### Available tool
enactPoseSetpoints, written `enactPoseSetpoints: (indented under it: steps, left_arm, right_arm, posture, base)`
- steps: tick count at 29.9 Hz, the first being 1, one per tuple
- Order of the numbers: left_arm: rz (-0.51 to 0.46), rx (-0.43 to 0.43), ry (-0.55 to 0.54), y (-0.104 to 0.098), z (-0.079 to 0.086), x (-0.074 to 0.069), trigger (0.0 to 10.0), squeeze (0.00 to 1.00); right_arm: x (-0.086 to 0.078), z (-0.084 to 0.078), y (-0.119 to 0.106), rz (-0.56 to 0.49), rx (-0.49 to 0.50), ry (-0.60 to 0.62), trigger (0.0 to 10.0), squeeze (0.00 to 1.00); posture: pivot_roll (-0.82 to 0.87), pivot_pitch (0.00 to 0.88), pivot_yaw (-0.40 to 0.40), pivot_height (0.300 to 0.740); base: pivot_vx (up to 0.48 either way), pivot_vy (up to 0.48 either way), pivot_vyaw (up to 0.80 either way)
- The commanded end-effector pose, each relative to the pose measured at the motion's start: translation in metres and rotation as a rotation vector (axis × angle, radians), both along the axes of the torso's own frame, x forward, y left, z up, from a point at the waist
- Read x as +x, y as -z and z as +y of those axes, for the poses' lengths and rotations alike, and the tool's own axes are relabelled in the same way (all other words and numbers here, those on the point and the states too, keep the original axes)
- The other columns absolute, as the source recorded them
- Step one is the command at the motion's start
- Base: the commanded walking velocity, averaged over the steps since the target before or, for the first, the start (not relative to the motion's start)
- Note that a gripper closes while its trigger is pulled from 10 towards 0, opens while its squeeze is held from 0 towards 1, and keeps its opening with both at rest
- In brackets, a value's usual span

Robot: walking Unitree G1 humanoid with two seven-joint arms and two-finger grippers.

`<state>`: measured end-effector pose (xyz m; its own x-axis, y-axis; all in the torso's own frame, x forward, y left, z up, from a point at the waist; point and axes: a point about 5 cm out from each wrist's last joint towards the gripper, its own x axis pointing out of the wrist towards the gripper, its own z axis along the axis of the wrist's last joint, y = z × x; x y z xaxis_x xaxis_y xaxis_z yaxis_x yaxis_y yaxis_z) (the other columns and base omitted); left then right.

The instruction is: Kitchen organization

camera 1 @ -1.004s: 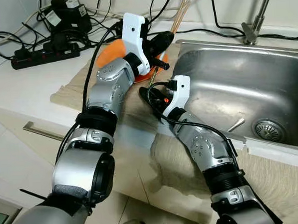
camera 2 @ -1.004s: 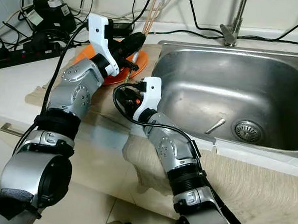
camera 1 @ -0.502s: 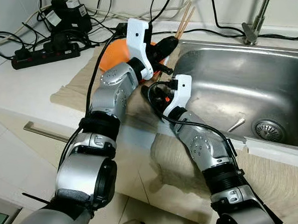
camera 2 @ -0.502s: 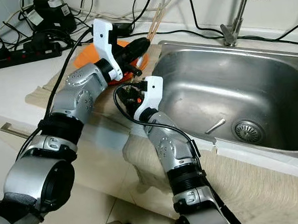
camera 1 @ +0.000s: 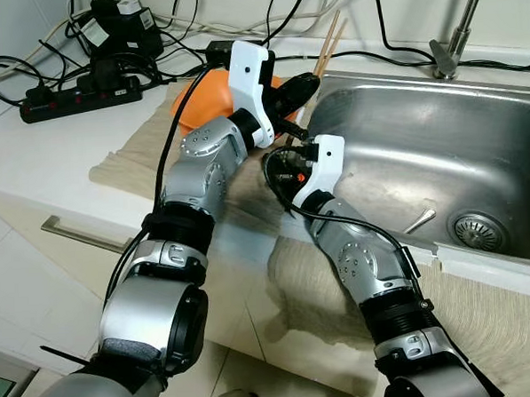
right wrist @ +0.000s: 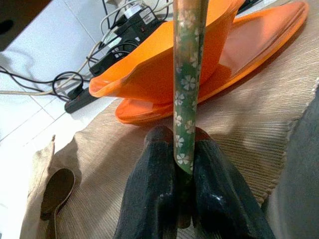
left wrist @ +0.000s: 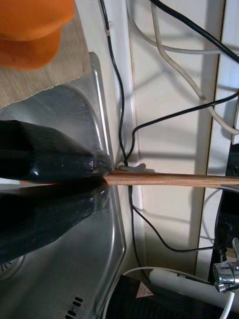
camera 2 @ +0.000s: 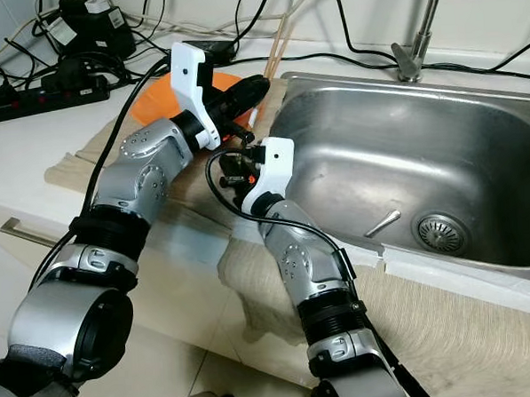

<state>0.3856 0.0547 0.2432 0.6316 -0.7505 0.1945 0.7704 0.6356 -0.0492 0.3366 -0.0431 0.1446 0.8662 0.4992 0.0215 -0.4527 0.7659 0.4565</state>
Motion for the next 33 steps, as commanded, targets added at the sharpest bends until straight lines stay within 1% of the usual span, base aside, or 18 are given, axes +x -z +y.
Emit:
enactPoseSetpoints:
  steps: [1, 4, 8, 11, 12, 13, 14, 15, 16, 19, 20, 22, 30, 32, 33]
  left_arm:
    - [-0.005, 0.027, 0.006, 0.001, 0.002, -0.001, 0.0, 0.00]
    - [-0.009, 0.041, 0.003, 0.003, 0.003, -0.001, 0.0, 0.00]
    - [-0.018, 0.090, 0.001, 0.008, 0.005, -0.001, 0.0, 0.00]
    - [-0.018, 0.105, 0.008, 0.009, 0.006, -0.002, 0.0, 0.00]
    - [-0.020, 0.135, 0.002, 0.012, 0.006, -0.002, 0.0, 0.00]
    - [-0.020, 0.135, 0.002, 0.012, 0.006, -0.002, 0.0, 0.00]
    - [-0.022, 0.185, -0.037, 0.016, 0.008, 0.000, 4.1, 0.00]
    - [-0.022, 0.197, -0.042, 0.017, 0.008, 0.000, 10.0, 0.00]
    - [-0.022, 0.211, -0.051, 0.020, 0.009, 0.001, 10.0, 1.00]
    - [-0.018, 0.222, -0.054, 0.024, 0.011, 0.001, 10.0, 1.00]
    - [-0.003, 0.242, -0.076, 0.032, 0.017, 0.001, 10.0, 1.00]
    - [0.007, 0.250, -0.093, 0.036, 0.021, 0.002, 10.0, 1.00]
    - [0.012, 0.252, -0.122, 0.037, 0.031, 0.003, 10.0, 1.00]
    - [0.010, 0.251, -0.130, 0.036, 0.033, 0.004, 10.0, 1.00]
    - [0.002, 0.246, -0.145, 0.032, 0.037, 0.006, 10.0, 1.00]
  right_arm:
    - [0.001, 0.020, -0.013, -0.023, 0.035, -0.033, 0.0, 0.00]
    - [0.002, 0.019, -0.013, -0.020, 0.036, -0.029, 0.0, 0.00]
    - [0.002, 0.017, -0.012, -0.015, 0.038, -0.021, 0.0, 0.00]
    - [0.003, 0.017, -0.011, -0.013, 0.040, -0.020, 0.0, 0.00]
    - [0.003, 0.017, -0.010, -0.011, 0.040, -0.018, 0.0, 0.00]
    - [0.003, 0.017, -0.010, -0.011, 0.040, -0.018, 0.0, 0.00]
    - [0.002, 0.017, -0.010, -0.008, 0.040, -0.016, 0.0, 0.00]
    - [0.002, 0.016, -0.009, -0.007, 0.039, -0.014, 0.0, 0.00]
    - [0.002, 0.016, -0.009, -0.005, 0.038, -0.013, 0.0, 0.00]
    - [0.003, 0.016, -0.009, -0.004, 0.036, -0.011, 0.0, 0.00]
    - [0.004, 0.014, -0.006, 0.003, 0.026, 0.006, 0.0, 0.00]
    - [0.004, 0.011, -0.004, 0.008, 0.018, 0.018, 0.0, 0.00]
    - [0.005, 0.009, -0.003, 0.011, 0.011, 0.028, 0.0, 0.00]
    - [0.005, 0.009, -0.003, 0.011, 0.011, 0.029, 0.0, 0.00]
    - [0.006, 0.009, -0.003, 0.010, 0.011, 0.030, 0.0, 0.00]
  posture:
    - [0.07, 0.029, 0.094, 0.740]
    - [0.07, 0.032, 0.092, 0.740]
    - [0.07, 0.032, 0.092, 0.740]
    - [0.07, 0.032, 0.092, 0.740]
    - [0.07, 0.036, 0.092, 0.740]
    - [0.07, 0.036, 0.092, 0.740]
    - [0.07, 0.036, 0.092, 0.740]
    - [0.07, 0.036, 0.092, 0.740]
    - [0.07, 0.037, 0.092, 0.740]
    - [0.07, 0.037, 0.092, 0.740]
    - [0.07, 0.041, 0.093, 0.740]
    - [0.07, 0.041, 0.093, 0.740]
    - [0.07, 0.041, 0.092, 0.740]
    - [0.07, 0.041, 0.092, 0.740]
    - [0.07, 0.041, 0.092, 0.740]
  base:
    - [0.000, 0.000, 0.00]
    - [0.000, 0.000, 0.00]
    - [0.000, 0.000, 0.00]
    - [0.000, 0.000, 0.00]
    - [0.000, 0.000, 0.00]
    - [0.000, 0.000, 0.00]
    - [0.000, 0.000, 0.00]
    - [0.000, 0.000, 0.00]
    - [0.000, 0.000, 0.00]
    - [0.000, 0.000, 0.00]
    - [0.000, 0.000, 0.00]
    - [0.000, 0.000, 0.00]
    - [0.000, 0.000, 0.00]
    - [0.000, 0.000, 0.00]
    - [0.000, 0.000, 0.00]
